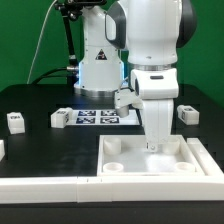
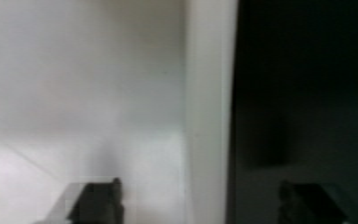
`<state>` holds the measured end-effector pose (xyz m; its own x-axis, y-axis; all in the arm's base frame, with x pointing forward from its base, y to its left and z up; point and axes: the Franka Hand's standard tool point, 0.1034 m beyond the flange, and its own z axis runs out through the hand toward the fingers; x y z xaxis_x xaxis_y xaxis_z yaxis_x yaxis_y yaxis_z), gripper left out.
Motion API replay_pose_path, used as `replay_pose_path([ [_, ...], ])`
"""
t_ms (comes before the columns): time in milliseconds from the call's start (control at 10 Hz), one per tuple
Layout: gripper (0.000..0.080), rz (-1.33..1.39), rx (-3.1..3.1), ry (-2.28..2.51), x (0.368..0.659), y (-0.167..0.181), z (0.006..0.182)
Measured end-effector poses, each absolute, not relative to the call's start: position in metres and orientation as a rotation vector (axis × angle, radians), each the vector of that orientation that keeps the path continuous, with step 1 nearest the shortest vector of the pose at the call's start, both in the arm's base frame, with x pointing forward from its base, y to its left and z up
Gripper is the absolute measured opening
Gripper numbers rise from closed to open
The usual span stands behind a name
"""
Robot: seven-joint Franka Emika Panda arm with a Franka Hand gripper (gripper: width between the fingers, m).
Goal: Assemble one leg
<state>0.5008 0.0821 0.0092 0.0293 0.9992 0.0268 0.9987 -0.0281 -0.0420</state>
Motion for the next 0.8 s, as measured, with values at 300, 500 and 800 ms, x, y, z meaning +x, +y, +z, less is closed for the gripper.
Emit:
replay_pose_path([
  [300, 0.0631, 0.016, -2.219, -2.154, 0.501, 0.082, 0.009],
  [500, 0.0649, 0.016, -2.220, -2.154, 0.501, 0.081, 0.009],
  [800, 0.0648, 0.007, -2.247, -2.140, 0.499, 0.084, 0.020],
])
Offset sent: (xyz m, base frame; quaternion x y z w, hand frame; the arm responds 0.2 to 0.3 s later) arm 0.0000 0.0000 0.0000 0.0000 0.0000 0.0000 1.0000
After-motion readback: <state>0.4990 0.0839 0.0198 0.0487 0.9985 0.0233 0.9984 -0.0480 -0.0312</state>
